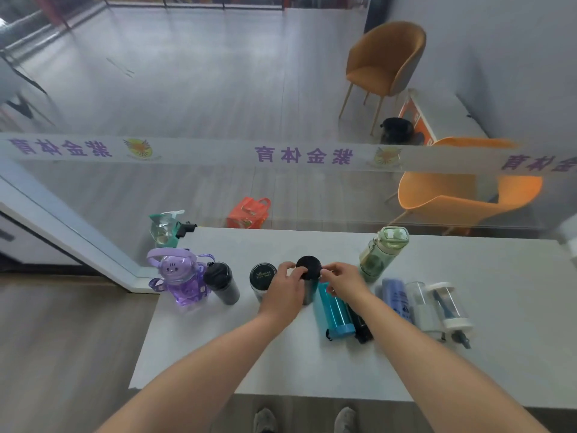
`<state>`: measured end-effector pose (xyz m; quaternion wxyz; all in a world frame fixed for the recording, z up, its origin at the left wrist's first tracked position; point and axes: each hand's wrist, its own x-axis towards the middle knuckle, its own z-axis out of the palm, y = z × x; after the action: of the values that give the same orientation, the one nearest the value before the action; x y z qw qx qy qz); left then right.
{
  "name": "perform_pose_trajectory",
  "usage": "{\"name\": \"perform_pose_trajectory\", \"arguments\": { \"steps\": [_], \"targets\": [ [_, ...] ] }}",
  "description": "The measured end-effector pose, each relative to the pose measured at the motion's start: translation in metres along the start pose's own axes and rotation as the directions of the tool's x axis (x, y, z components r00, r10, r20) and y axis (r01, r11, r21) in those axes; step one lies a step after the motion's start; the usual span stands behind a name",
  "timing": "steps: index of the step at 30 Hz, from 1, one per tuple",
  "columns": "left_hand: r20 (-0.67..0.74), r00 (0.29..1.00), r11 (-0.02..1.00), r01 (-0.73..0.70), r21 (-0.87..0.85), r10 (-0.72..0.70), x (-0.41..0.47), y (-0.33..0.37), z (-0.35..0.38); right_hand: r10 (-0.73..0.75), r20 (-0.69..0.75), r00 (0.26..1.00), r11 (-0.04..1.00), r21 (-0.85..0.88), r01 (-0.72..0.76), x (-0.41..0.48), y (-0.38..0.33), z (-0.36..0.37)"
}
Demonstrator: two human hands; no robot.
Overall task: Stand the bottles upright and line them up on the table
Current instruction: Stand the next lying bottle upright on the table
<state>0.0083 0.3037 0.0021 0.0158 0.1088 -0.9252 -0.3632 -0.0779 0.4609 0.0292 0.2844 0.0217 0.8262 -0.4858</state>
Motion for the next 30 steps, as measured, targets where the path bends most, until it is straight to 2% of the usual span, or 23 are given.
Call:
{"name": "perform_pose_trajectory", "arguments": {
  "steps": [2, 5, 7, 8, 10, 12, 16, 19, 23, 27, 30],
  "targets": [
    [0.009, 0.999, 0.989, -0.039, 0.143, 0.038, 0.001, 0.001, 0.001, -0.016, -0.027, 1.000, 0.999, -0.050, 0.014, 0.004, 0.002, -0.008],
    [-0.007, 1.000, 0.983, -0.006, 0.186, 0.008, -0.004, 0.008, 0.003, -0.003, -0.007, 1.000, 0.992, -0.128, 0.002, 0.005, 0.016, -0.022],
    [-0.085, 0.996, 0.980, -0.014, 0.201, 0.032, -0.011, 0.011, 0.006, 0.004, 0.017, 1.000, 0.984, -0.177, -0.001, 0.004, 0.031, -0.031],
    [-0.127, 0.991, 0.984, -0.026, 0.175, 0.048, -0.017, 0.011, 0.009, 0.002, 0.021, 1.000, 0.981, -0.195, 0.002, 0.002, 0.041, -0.035],
    [-0.159, 0.987, 1.000, -0.003, 0.019, 0.006, -0.032, 0.010, 0.018, 0.006, 0.008, 1.000, 0.979, -0.202, -0.004, 0.000, 0.062, -0.040],
    [-0.088, 0.992, 0.992, 0.083, -0.092, -0.091, -0.046, 0.007, 0.034, 0.013, 0.002, 1.000, 0.970, -0.243, -0.012, -0.003, 0.082, -0.041],
    [0.050, 0.973, 0.971, 0.229, -0.062, -0.226, -0.068, -0.007, 0.079, 0.083, 0.090, 0.992, 0.929, -0.367, -0.045, -0.011, 0.120, -0.030],
    [0.155, 0.932, 0.942, 0.334, -0.025, -0.327, -0.068, -0.011, 0.116, 0.079, 0.161, 0.984, 0.874, -0.485, 0.009, -0.010, 0.145, -0.020],
    [0.303, 0.896, 0.935, 0.351, -0.042, -0.323, -0.060, -0.012, 0.151, 0.024, 0.212, 0.977, 0.841, -0.533, 0.096, -0.001, 0.160, -0.014],
    [0.273, 0.904, 0.927, 0.364, -0.089, -0.329, -0.054, -0.010, 0.170, -0.013, 0.220, 0.976, 0.835, -0.534, 0.131, 0.011, 0.175, -0.011],
    [0.225, 0.902, 0.914, 0.396, -0.087, -0.370, -0.056, -0.003, 0.168, 0.013, 0.221, 0.975, 0.878, -0.470, 0.094, 0.011, 0.175, -0.015]
  ]
}}
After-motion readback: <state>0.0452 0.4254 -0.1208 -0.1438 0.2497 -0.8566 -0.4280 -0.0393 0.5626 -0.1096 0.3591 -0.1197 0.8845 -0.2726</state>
